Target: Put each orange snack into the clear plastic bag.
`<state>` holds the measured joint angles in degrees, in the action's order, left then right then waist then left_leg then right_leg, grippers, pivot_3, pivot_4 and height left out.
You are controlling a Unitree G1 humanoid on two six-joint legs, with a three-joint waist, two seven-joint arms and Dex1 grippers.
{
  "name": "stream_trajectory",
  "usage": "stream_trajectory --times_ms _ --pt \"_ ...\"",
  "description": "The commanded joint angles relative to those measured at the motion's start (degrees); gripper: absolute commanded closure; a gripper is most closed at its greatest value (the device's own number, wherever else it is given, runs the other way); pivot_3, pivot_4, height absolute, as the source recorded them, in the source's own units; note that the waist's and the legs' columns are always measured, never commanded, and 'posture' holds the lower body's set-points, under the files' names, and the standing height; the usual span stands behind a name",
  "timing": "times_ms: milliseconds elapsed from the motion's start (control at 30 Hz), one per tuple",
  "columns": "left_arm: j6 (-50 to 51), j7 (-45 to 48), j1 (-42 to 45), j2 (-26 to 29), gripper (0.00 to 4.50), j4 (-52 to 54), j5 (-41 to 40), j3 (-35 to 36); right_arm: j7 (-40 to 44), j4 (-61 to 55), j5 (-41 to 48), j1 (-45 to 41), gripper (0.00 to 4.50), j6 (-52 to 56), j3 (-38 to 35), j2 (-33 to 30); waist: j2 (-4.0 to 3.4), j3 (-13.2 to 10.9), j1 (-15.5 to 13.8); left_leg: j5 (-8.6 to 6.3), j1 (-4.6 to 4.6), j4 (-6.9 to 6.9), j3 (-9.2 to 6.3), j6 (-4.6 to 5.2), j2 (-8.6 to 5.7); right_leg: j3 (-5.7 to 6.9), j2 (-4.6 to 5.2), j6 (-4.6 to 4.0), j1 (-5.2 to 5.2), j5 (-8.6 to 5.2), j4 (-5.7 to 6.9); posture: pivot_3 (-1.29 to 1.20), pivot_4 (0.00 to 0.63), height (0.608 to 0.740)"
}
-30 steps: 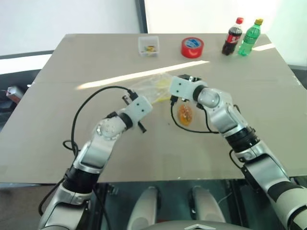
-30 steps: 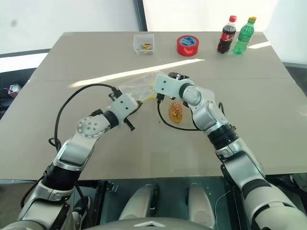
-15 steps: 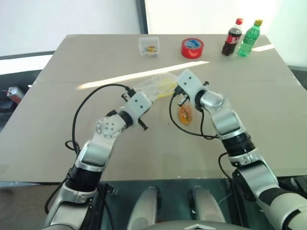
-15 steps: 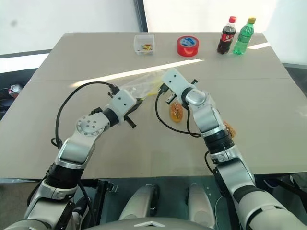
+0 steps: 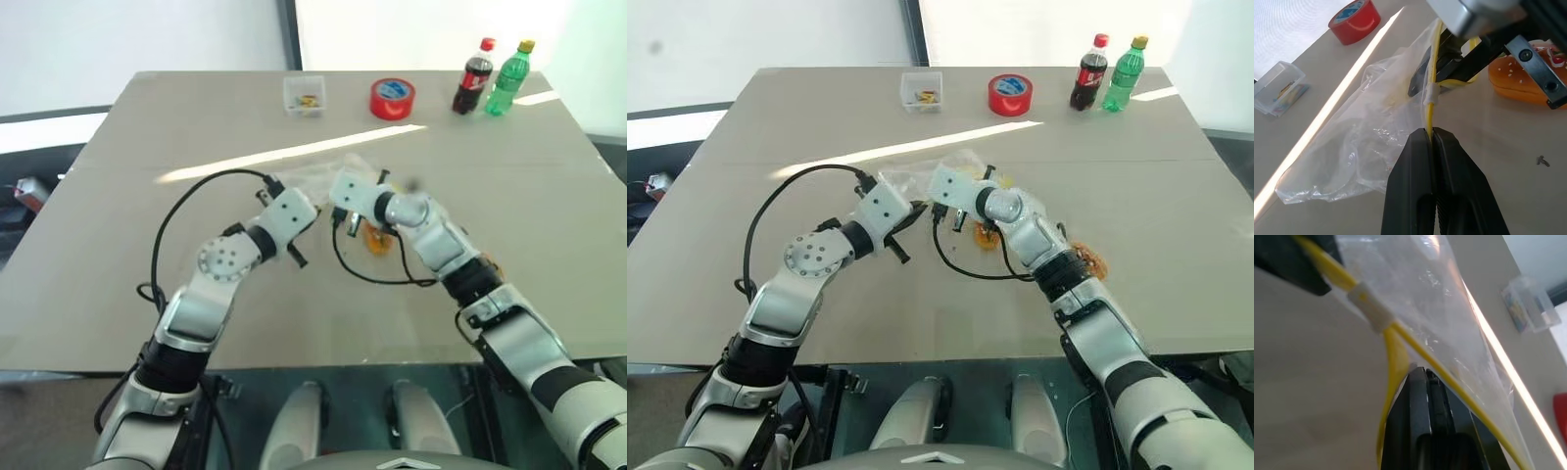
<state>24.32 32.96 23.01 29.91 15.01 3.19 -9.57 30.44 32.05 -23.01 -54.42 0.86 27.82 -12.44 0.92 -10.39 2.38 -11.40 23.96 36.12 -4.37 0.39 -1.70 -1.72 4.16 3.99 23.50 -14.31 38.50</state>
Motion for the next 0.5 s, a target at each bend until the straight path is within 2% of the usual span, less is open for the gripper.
stream_trajectory --times_ms 33,267,300,400,500 --pt "-0.93 0.46 0.91 0.68 4.50 2.65 0.35 0.44 -4.48 2.75 -3.98 -3.95 3.62 -10.18 1.56 -1.53 0.00 0.00 0.07 0.00 0.00 0.00 0.00 0.00 0.00 0.00 0.00 0.00 0.00 0.00 0.00 0.00 0.150 0.740" --pt "-1.72 0.56 1.80 0.21 4.50 1.16 0.35 0.46 -10.44 8.22 -12.33 -7.51 0.22 -21.69 5.23 -5.15 0.00 0.00 0.10 0.01 0.00 0.00 0.00 -0.02 0.01 -0.01 -0.01 0.00 0.00 0.00 0.01 0.00 0.150 0.740" --pt "-1.79 0.51 1.95 0.09 4.50 0.93 0.31 0.46 -11.01 8.40 -12.89 -7.55 0.10 -22.66 5.32 -5.45 0.00 0.00 0.10 0.01 0.00 0.00 0.00 -0.02 0.01 -0.01 -0.01 0.00 0.00 0.00 0.01 0.00 0.150 0.740" --pt "-1.75 0.14 2.40 -0.53 4.50 -0.11 0.14 0.59 -11.28 7.10 -13.18 -6.73 0.10 -25.40 4.39 -7.02 0.00 0.00 0.09 0.01 0.00 0.00 0.00 -0.02 0.01 -0.02 -0.01 0.00 0.00 0.00 0.01 0.00 0.150 0.740" --pt "-1.82 -0.43 2.78 -0.98 4.50 -1.43 0.22 0.97 -6.69 2.44 -8.87 -3.97 0.10 -25.16 1.50 -8.99 0.00 0.00 0.06 0.01 0.00 0.00 0.00 -0.01 0.01 -0.02 -0.01 0.00 0.00 0.00 0.00 0.00 0.150 0.740"
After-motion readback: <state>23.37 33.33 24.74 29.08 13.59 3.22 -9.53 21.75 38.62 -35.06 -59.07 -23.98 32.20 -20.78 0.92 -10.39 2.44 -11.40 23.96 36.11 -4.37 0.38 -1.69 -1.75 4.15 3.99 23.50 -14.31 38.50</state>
